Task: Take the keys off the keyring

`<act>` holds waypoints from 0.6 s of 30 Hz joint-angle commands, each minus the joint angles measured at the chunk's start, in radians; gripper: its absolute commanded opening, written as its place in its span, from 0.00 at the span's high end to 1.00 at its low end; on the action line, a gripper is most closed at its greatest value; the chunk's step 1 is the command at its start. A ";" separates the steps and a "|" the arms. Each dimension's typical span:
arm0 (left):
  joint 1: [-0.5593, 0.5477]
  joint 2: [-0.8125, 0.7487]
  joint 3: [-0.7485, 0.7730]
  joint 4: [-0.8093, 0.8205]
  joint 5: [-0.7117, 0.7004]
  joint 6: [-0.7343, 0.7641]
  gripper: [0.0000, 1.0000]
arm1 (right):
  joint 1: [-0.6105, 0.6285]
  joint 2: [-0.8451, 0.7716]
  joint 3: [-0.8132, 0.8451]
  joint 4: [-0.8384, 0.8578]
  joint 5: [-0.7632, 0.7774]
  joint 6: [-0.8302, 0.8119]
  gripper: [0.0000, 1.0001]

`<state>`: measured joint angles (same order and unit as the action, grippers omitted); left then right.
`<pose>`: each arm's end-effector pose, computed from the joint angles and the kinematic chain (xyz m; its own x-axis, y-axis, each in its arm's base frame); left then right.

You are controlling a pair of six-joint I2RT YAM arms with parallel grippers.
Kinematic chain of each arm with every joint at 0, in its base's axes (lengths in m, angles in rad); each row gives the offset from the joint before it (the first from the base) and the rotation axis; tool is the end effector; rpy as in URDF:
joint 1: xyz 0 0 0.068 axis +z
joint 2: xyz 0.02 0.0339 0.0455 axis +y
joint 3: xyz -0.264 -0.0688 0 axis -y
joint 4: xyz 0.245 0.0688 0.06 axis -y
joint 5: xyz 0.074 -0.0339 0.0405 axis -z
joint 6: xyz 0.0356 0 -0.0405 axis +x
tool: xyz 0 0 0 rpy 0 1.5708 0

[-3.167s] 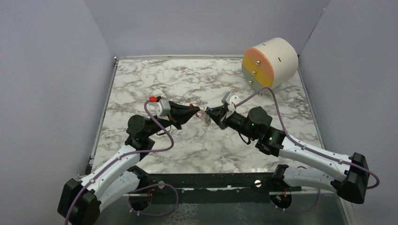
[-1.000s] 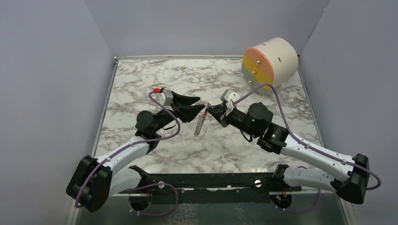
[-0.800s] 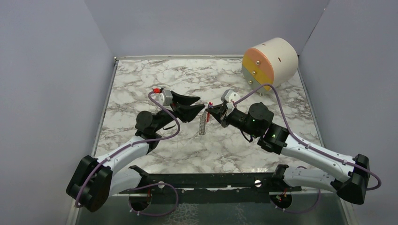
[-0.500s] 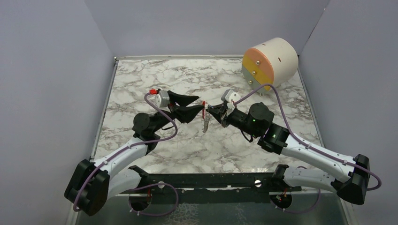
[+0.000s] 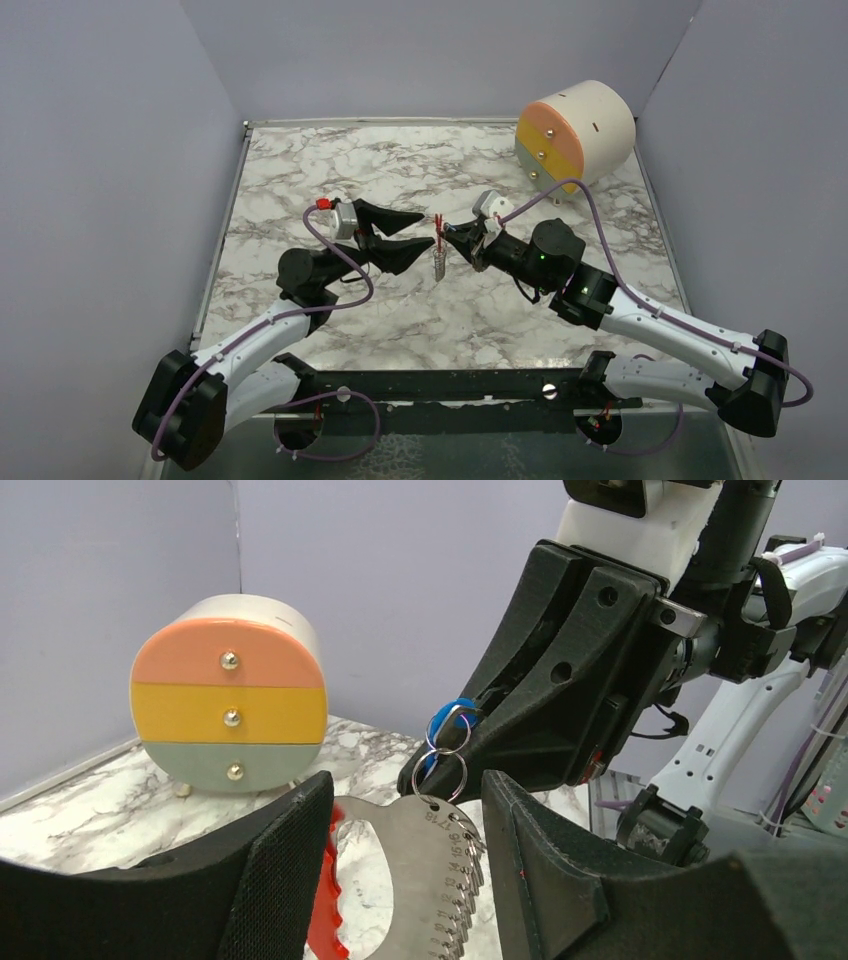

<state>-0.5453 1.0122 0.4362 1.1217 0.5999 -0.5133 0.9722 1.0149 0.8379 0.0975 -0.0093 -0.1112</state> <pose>0.1662 -0.1243 0.3079 -0.0263 -0.4581 -0.8885 0.9503 0.2645 -0.1645 0.1359 0.1998 0.3450 0.0478 -0.1269 -0.9908 -0.8311 0.5451 -0.1099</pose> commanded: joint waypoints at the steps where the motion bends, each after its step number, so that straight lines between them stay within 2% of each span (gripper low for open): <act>1: 0.002 -0.013 -0.006 0.031 0.024 0.027 0.41 | -0.003 -0.024 0.028 0.033 -0.021 -0.012 0.99; 18: 0.002 0.058 0.027 0.096 -0.001 -0.006 0.45 | -0.003 -0.027 0.020 0.041 -0.051 -0.009 0.99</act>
<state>-0.5453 1.0664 0.4347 1.1458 0.6014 -0.5041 0.9722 1.0134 0.8379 0.0978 -0.0296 -0.1108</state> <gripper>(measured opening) 0.553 0.036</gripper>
